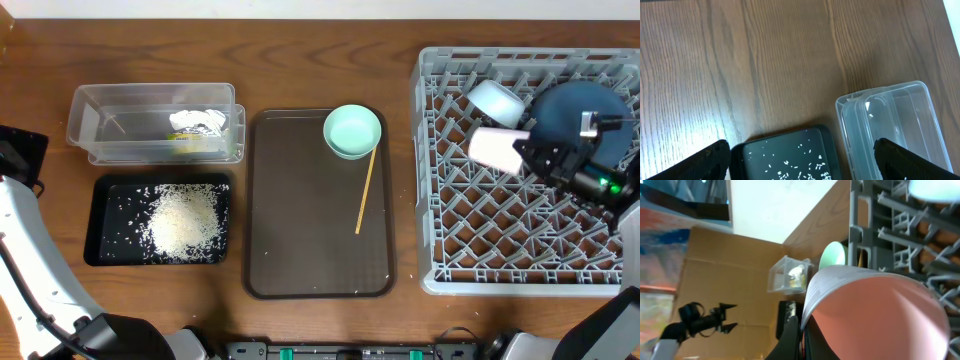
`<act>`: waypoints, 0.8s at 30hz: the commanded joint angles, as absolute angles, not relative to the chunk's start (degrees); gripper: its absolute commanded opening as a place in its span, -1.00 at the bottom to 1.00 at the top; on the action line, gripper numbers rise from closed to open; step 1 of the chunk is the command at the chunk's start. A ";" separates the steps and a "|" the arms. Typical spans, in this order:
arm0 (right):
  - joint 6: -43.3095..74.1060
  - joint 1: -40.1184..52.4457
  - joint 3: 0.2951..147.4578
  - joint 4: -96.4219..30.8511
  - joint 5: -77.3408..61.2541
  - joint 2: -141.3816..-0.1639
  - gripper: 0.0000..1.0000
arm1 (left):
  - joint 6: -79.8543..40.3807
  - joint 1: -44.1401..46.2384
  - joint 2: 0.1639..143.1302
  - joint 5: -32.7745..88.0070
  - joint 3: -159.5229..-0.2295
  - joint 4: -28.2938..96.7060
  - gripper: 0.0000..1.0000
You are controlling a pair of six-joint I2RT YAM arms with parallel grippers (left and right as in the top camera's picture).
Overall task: Sort waste into correct bins and load items into the dishwasher rack
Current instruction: 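Lift the pink cup and carry it over the rack, then lower the pink cup into the rack beside the light-blue bowl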
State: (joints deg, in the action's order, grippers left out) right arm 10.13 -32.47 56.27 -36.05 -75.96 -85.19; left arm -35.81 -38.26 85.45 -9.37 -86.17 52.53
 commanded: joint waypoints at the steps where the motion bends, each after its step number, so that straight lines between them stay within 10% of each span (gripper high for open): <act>1: 9.15 -33.95 53.60 -34.72 -79.79 -85.84 -0.97 | -35.88 -38.50 85.69 -9.56 -86.48 52.69 0.88; 24: 17.39 -33.23 50.46 -12.91 -85.80 -99.04 -0.98 | -35.88 -38.50 85.69 -9.56 -86.48 52.69 0.88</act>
